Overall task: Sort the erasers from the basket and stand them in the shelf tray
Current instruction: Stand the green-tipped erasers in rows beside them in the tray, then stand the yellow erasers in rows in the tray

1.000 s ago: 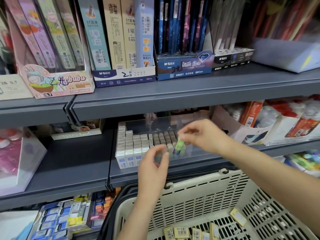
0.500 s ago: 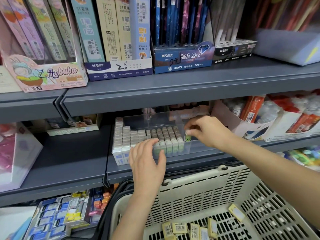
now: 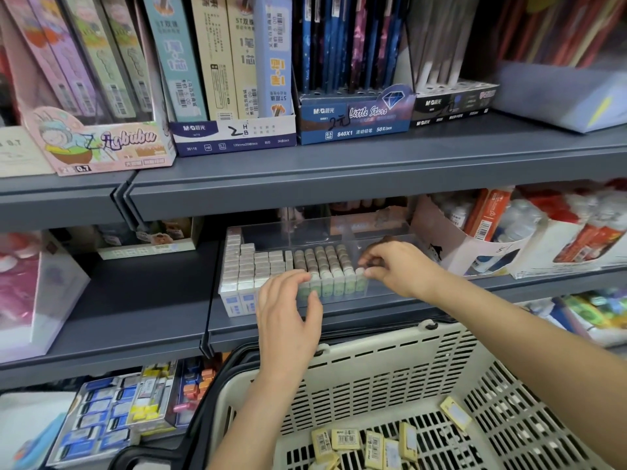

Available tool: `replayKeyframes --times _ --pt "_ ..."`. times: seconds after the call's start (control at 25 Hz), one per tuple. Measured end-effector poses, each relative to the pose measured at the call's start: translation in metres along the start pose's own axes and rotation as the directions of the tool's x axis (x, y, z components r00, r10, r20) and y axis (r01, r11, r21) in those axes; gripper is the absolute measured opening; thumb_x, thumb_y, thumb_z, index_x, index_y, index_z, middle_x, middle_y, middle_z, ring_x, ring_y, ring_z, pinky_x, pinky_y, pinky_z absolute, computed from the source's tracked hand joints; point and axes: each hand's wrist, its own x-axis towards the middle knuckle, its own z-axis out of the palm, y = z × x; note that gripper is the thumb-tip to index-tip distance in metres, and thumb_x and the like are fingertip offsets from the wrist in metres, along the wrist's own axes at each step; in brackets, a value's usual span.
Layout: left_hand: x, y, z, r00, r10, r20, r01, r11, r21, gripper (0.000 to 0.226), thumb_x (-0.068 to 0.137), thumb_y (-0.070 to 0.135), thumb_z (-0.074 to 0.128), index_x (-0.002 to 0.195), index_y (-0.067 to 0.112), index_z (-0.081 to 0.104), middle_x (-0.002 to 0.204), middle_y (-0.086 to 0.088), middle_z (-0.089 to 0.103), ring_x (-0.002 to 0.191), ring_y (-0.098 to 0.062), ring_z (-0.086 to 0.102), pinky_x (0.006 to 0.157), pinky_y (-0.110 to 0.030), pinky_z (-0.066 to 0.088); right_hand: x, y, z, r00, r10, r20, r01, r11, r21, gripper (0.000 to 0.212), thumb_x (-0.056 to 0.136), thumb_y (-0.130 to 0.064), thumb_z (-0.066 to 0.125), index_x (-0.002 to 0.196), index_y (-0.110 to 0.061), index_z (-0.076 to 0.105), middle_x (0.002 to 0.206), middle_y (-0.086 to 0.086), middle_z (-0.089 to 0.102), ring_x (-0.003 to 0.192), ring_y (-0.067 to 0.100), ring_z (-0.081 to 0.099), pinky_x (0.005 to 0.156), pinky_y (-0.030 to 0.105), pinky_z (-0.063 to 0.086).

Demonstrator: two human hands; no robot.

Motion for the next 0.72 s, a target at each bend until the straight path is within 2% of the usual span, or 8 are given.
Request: replayKeyframes --times 0.08,0.16,0.24,0.32,0.44,0.56,0.64,0.72 --pt "-0.010 0.011 -0.002 1.000 -0.016 0.013 0.017 0.997 -0.079 0.023 0.087 0.015 0.056 0.105 0.030 0.056 0.103 0.026 0.050 0.106 0.001 0.045 0.093 -0.013 0.033 -0.021 0.005 -0.003 0.996 -0.020 -0.087 0.026 0.997 0.072 0.021 0.089 -0.024 0.059 0.110 -0.024 0.063 0.097 -0.005 0.057 0.078 0.001 0.050 0.078 0.018 0.036" --pt "-0.024 0.021 -0.002 0.993 -0.031 0.110 0.049 0.986 -0.162 0.020 0.087 0.025 0.052 0.099 0.041 0.052 0.097 0.023 0.052 0.095 0.005 0.050 0.078 -0.009 0.040 -0.052 0.014 0.001 0.989 -0.031 -0.147 0.056 0.984 0.168 0.013 0.087 -0.024 0.062 0.098 -0.030 0.064 0.084 -0.014 0.053 0.070 -0.003 0.049 0.068 0.009 0.034" --pt "-0.044 0.027 0.000 0.967 -0.069 0.245 0.123 0.969 -0.214 0.019 0.086 0.029 0.051 0.093 0.046 0.050 0.091 0.018 0.056 0.086 0.006 0.053 0.071 -0.007 0.042 -0.086 0.028 0.018 0.995 -0.032 -0.098 0.053 0.972 0.227 0.008 0.084 -0.025 0.066 0.085 -0.033 0.065 0.074 -0.015 0.056 0.068 -0.006 0.052 0.062 0.004 0.037" --pt "-0.067 0.029 0.005 0.924 -0.118 0.365 0.201 0.959 -0.198 0.020 0.087 0.025 0.053 0.091 0.044 0.050 0.090 0.017 0.057 0.085 0.009 0.053 0.073 -0.003 0.040 -0.115 0.046 0.047 0.998 -0.040 0.047 0.030 0.979 0.200 0.003 0.083 -0.026 0.066 0.085 -0.028 0.067 0.072 -0.017 0.058 0.064 -0.008 0.051 0.060 0.001 0.036" --pt "-0.101 0.023 0.014 0.844 -0.279 0.459 0.373 0.919 -0.128 0.013 0.090 0.015 0.056 0.095 0.027 0.056 0.088 0.015 0.056 0.080 0.006 0.052 0.072 -0.001 0.039 -0.139 0.070 0.105 0.951 -0.045 0.306 0.023 0.997 0.076 0.012 0.086 -0.031 0.063 0.092 -0.022 0.068 0.088 -0.011 0.066 0.075 -0.003 0.055 0.064 0.006 0.037" --pt "-0.123 0.013 0.019 0.750 -0.413 0.516 0.524 0.848 -0.082 0.011 0.089 0.013 0.058 0.098 0.019 0.058 0.088 0.013 0.056 0.079 0.003 0.051 0.067 0.001 0.039 -0.146 0.087 0.148 0.884 0.028 0.467 0.005 0.998 -0.068 0.029 0.086 -0.034 0.059 0.110 -0.018 0.063 0.108 0.000 0.064 0.095 0.014 0.058 0.075 0.025 0.046" --pt "-0.131 0.005 0.022 0.698 -0.496 0.516 0.607 0.793 -0.059 0.011 0.089 0.011 0.058 0.098 0.018 0.057 0.088 0.010 0.056 0.079 0.001 0.052 0.064 -0.002 0.041 -0.145 0.091 0.166 0.867 0.050 0.496 0.019 0.991 -0.133 0.041 0.086 -0.036 0.058 0.122 -0.016 0.055 0.118 0.005 0.057 0.106 0.020 0.053 0.083 0.030 0.045" --pt "-0.136 -0.004 0.027 0.659 -0.558 0.504 0.651 0.759 -0.010 0.010 0.090 0.010 0.055 0.099 0.015 0.057 0.091 0.005 0.057 0.084 -0.008 0.055 0.069 -0.010 0.044 -0.141 0.088 0.183 0.902 0.034 0.431 0.068 0.974 -0.218 0.050 0.083 -0.043 0.060 0.126 -0.018 0.052 0.123 0.005 0.053 0.114 0.023 0.050 0.091 0.033 0.043"
